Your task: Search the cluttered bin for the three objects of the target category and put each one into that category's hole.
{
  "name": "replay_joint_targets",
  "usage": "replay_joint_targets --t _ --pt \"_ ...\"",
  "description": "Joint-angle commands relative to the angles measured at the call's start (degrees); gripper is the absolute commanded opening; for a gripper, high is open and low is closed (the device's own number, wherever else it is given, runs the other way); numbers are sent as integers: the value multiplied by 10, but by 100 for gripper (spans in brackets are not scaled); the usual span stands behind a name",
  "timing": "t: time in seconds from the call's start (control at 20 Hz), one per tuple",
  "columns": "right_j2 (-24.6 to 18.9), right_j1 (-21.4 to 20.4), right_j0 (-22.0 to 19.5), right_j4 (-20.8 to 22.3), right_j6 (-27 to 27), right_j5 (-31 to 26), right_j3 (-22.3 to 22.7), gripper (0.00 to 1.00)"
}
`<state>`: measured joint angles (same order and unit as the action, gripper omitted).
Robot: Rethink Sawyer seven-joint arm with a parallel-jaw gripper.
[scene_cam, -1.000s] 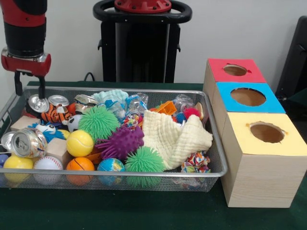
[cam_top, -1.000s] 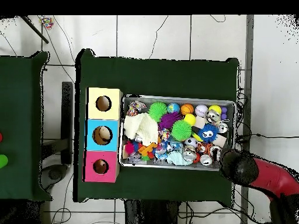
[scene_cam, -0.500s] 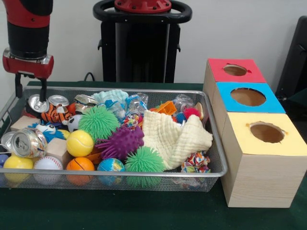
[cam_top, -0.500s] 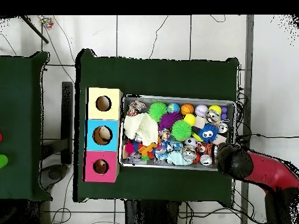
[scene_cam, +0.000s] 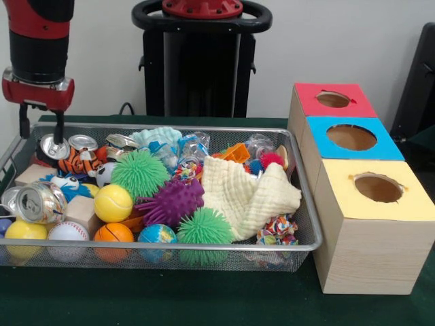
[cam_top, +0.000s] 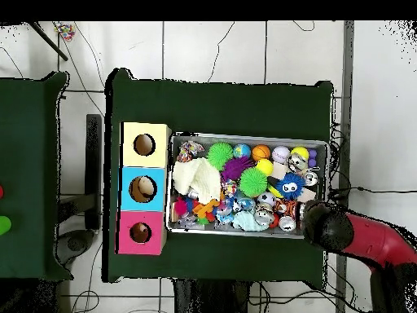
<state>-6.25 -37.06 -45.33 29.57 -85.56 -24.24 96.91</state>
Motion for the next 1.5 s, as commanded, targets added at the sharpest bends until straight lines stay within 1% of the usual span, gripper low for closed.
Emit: replay_joint_targets --t 0.05,0.15,0.25,0.35,0.55,0.8,1.05,1.2,1.3,1.5 --pt "-13 17 -14 0 -67 51 32 100" --pt "3 13 -2 10 -70 53 36 100" --pt "33 13 22 23 -84 61 31 100" --pt "43 15 29 26 -88 74 35 100" --pt "31 10 17 19 -73 91 71 100" --pt "42 1 24 37 -77 146 121 100" --pt "35 -9 15 48 -64 164 166 100" --pt "32 -8 7 56 -54 173 175 100" --pt "28 -6 1 57 -45 166 172 100" --pt "44 3 5 63 -50 170 155 100"
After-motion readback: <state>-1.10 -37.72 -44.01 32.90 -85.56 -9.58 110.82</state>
